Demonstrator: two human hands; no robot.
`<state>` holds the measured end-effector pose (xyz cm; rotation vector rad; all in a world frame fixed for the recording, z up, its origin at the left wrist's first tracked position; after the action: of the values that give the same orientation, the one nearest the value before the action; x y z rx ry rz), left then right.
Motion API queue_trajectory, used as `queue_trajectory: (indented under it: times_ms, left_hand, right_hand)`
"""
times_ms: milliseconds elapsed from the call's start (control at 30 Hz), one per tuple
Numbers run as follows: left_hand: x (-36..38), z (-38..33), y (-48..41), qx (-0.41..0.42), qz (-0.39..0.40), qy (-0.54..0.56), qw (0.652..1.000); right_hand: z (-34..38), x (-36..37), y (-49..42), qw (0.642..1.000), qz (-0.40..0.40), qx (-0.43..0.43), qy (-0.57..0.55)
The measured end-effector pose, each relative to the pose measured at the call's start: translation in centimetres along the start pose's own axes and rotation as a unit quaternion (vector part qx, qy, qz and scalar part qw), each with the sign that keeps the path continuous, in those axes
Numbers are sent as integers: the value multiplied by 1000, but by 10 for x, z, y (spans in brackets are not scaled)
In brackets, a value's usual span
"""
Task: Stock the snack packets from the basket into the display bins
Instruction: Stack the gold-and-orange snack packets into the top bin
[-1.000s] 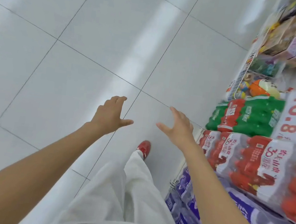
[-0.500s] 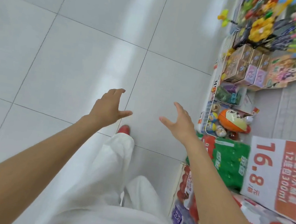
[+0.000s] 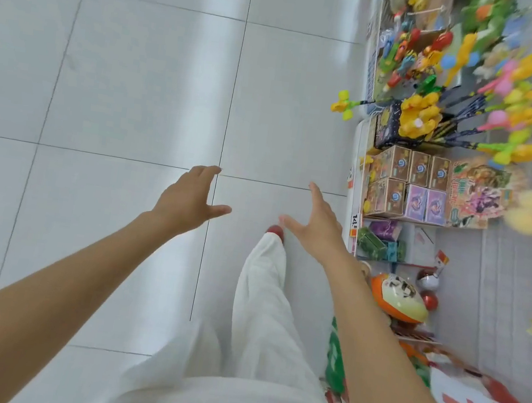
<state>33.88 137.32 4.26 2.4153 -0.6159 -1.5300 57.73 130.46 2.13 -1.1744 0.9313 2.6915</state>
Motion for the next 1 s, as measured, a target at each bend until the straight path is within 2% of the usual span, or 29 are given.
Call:
queue_trajectory:
  times_ms: [167, 300, 500, 1000]
  left_hand:
    - [-49, -50, -115, -2, 1, -2, 1000]
    - [-89, -63, -209, -15, -4, 9, 1000]
    - [-153, -63, -386, -37, -20, 35, 998]
    - [-305, -123, -798, -23, 23, 30, 999]
  right_hand:
    - [47, -69, -109, 1000, 15, -9, 26]
    - [89, -111, -199, 999, 15, -12, 31]
    - [162, -144, -363, 999, 23, -10, 47]
    - [326, -258, -733, 999, 8, 34, 10]
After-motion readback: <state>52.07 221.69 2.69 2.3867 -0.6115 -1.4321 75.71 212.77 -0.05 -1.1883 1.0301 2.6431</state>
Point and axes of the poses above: each hand's wrist, its own y-axis away from the middle knuckle, its own x-axis out of the palm, z = x × y, the point moved 5 cm from there along -y, towards the middle knuckle, and after that the axes turned 8 degrees about -z, right-handed, at the moved point
